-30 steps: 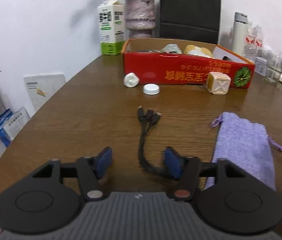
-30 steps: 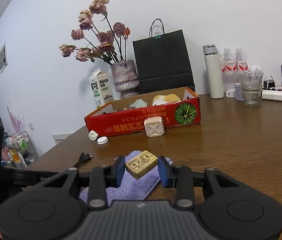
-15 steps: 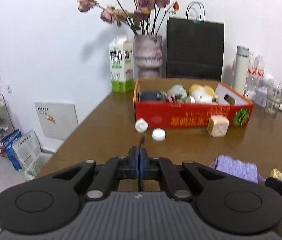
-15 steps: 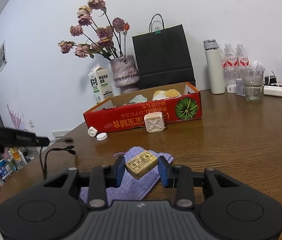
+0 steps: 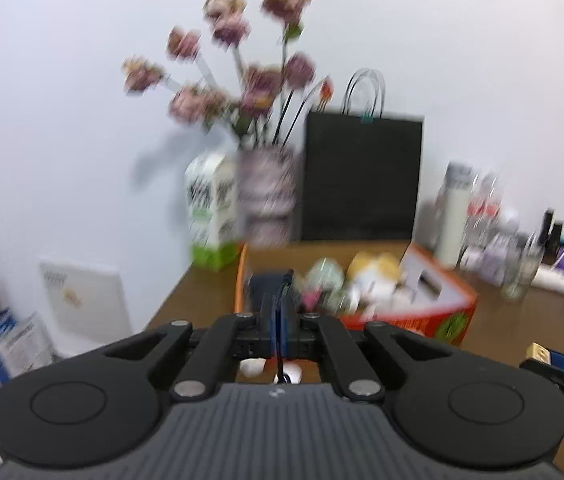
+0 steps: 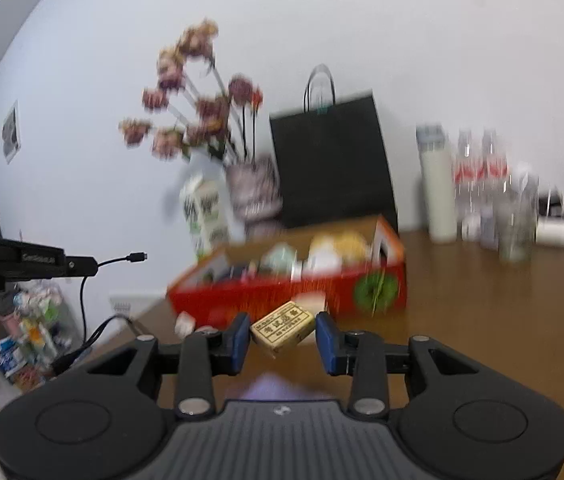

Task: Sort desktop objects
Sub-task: 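Carry the tan block and black cable into the cardboard box and open both tools, then withdraw both open tools back over the table near the purple pouch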

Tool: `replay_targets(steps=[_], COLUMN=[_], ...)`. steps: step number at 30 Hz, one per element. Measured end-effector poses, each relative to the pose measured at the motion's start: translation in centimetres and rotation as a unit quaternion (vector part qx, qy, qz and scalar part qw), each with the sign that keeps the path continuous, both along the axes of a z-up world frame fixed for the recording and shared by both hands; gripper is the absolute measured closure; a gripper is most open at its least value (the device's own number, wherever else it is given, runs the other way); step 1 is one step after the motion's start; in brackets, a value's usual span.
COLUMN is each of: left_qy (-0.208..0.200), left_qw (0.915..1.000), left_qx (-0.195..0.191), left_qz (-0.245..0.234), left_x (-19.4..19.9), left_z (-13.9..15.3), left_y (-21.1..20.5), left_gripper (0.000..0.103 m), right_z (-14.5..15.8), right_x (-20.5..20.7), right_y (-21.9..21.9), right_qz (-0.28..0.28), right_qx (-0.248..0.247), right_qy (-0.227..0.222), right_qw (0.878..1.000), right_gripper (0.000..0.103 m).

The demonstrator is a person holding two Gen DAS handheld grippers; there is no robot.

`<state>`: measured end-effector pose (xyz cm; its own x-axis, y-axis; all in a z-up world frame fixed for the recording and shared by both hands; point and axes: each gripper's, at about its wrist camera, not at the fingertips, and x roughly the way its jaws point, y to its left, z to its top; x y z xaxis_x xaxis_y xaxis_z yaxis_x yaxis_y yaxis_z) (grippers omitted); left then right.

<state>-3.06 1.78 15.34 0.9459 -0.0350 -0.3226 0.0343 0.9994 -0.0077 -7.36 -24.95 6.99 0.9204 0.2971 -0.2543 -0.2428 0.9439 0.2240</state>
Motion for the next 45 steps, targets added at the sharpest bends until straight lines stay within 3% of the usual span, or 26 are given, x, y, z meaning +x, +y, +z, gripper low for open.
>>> replay_targets(steps=[4, 9, 13, 16, 19, 22, 24, 26, 29, 31, 33, 36, 38, 40, 43, 45], left_qy=[-0.025, -0.058, -0.017, 0.010, 0.015, 0.079, 0.096, 0.101, 0.104, 0.101, 0.092, 0.093, 0.095, 0.098, 0.112, 0.108], left_qw=[0.9994, 0.9980, 0.9986, 0.9987, 0.9998, 0.9963, 0.9936, 0.9930, 0.9927, 0.9927, 0.9931, 0.9926, 0.9920, 0.9912, 0.9899, 0.9904], left_qx=[-0.010, -0.015, -0.043, -0.049, -0.010, -0.005, 0.008, 0.026, 0.047, 0.055, 0.063, 0.072, 0.078, 0.084, 0.084, 0.084], left_qz=[-0.022, -0.024, -0.026, -0.009, 0.008, 0.034, 0.059, 0.056, 0.040, 0.037, 0.035, 0.031, 0.030, 0.028, 0.019, 0.013], left_x=[2.7, 7.4, 13.8, 18.7, 23.4, 27.3, 28.5, 28.9, 28.2, 27.8, 26.9, 25.6, 24.1, 22.4, 19.9, 17.7], left_z=[3.5, 6.9, 7.3, 5.7, 2.1, -2.8, -5.4, -7.3, -8.3, -8.0, -7.2, -5.8, -4.9, -4.4, -4.3, -4.6], left_y=[-0.9, -2.2, -2.5, -2.7, -3.4, -2.9, -2.5, -2.2, -2.0, -2.0, -2.0, -2.1, -2.5, -2.5, -2.7, -2.7], left_gripper=[0.100, 0.100, 0.100, 0.100, 0.100, 0.100, 0.099, 0.098, 0.083, 0.051, 0.049, 0.035, 0.026, 0.015, 0.004, 0.001], right_z=[3.7, 5.5, 5.9, 4.7, 3.4, 1.8, 0.7, -0.3, -1.7, -2.3, -2.2, -0.9, 0.2, 1.4, 2.3, 2.2], right_x=[3.9, 9.7, 15.4, 20.2, 24.2, 27.3, 28.7, 29.8, 30.8, 31.2, 31.0, 29.3, 27.8, 25.6, 21.9, 19.8], right_y=[-1.3, -2.3, -1.8, -1.8, -1.5, -1.0, -0.3, 0.4, 1.0, 1.3, 1.5, 1.4, 1.3, 1.0, 0.5, 0.4], right_qz=[0.011, 0.009, 0.011, 0.014, 0.016, 0.012, -0.002, -0.013, -0.027, -0.036, -0.037, -0.046, -0.041, -0.033, -0.019, -0.012], right_qx=[0.000, 0.005, -0.017, -0.012, -0.014, -0.019, -0.037, -0.057, -0.085, -0.094, -0.100, -0.106, -0.102, -0.093, -0.082, -0.084], right_qy=[-0.013, -0.002, 0.017, 0.054, 0.086, 0.115, 0.125, 0.138, 0.161, 0.168, 0.164, 0.143, 0.133, 0.119, 0.098, 0.102], right_qw=[1.000, 1.000, 1.000, 0.998, 0.996, 0.993, 0.991, 0.989, 0.983, 0.981, 0.981, 0.983, 0.985, 0.988, 0.992, 0.991], right_gripper=[0.069, 0.069, 0.069, 0.069, 0.069, 0.069, 0.069, 0.068, 0.068, 0.067, 0.056, 0.042, 0.042, 0.035, 0.021, 0.021])
